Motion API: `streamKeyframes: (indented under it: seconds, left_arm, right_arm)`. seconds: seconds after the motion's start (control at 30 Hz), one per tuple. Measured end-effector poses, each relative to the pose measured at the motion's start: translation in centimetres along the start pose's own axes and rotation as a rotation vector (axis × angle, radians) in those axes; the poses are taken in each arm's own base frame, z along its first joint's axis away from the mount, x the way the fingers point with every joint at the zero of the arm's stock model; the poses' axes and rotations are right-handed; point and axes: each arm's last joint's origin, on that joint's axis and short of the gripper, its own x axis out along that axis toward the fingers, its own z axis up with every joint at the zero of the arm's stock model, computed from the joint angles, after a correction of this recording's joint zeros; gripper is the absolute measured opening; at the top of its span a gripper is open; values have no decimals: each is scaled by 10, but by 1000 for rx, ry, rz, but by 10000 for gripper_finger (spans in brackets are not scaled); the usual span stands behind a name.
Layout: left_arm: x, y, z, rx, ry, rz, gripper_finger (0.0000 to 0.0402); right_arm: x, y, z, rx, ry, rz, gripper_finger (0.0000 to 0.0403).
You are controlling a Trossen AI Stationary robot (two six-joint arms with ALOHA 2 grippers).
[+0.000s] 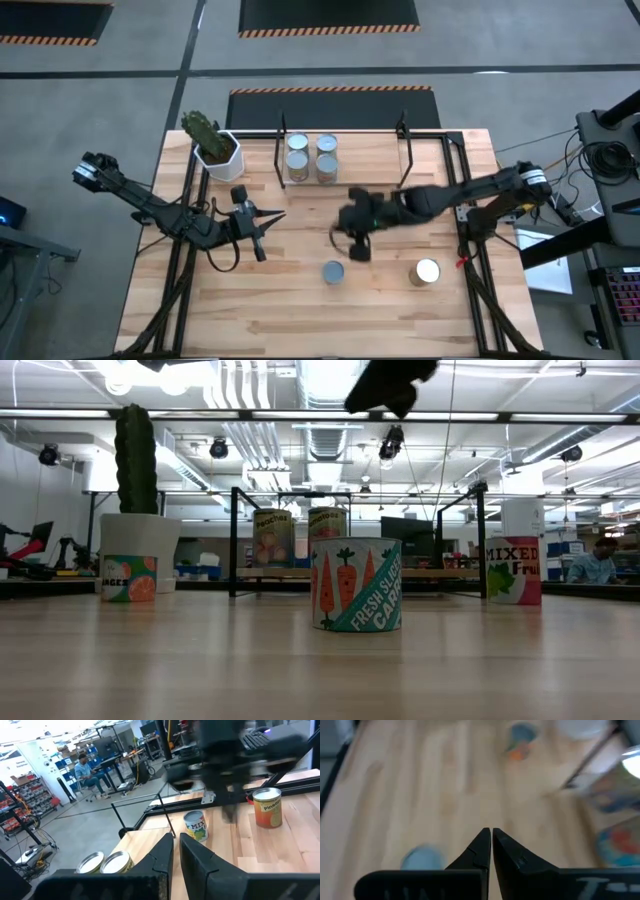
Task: Pick and place cans onto a shelf
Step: Put the canned sliced carrots on the shelf
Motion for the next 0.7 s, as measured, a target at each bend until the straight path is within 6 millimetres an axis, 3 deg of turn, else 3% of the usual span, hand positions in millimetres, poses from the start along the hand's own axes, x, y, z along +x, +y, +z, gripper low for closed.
streamKeyframes:
  seconds: [0.17, 0.33, 0.5, 0.7]
  left_arm:
    - [0, 0, 1, -19, -5, 1, 13]
    - [0, 0, 1, -23, -7, 1, 13]
    - [0, 0, 1, -30, -9, 2, 13]
    - [0, 0, 2, -37, -11, 2, 14]
  right_arm:
    - [5, 39, -18, -37, 108, 67, 9]
    - [8, 65, -29, -75, 125, 65, 9]
    - [20, 81, -49, -121, 104, 30, 9]
    - [43, 82, -80, -108, 0, 65, 9]
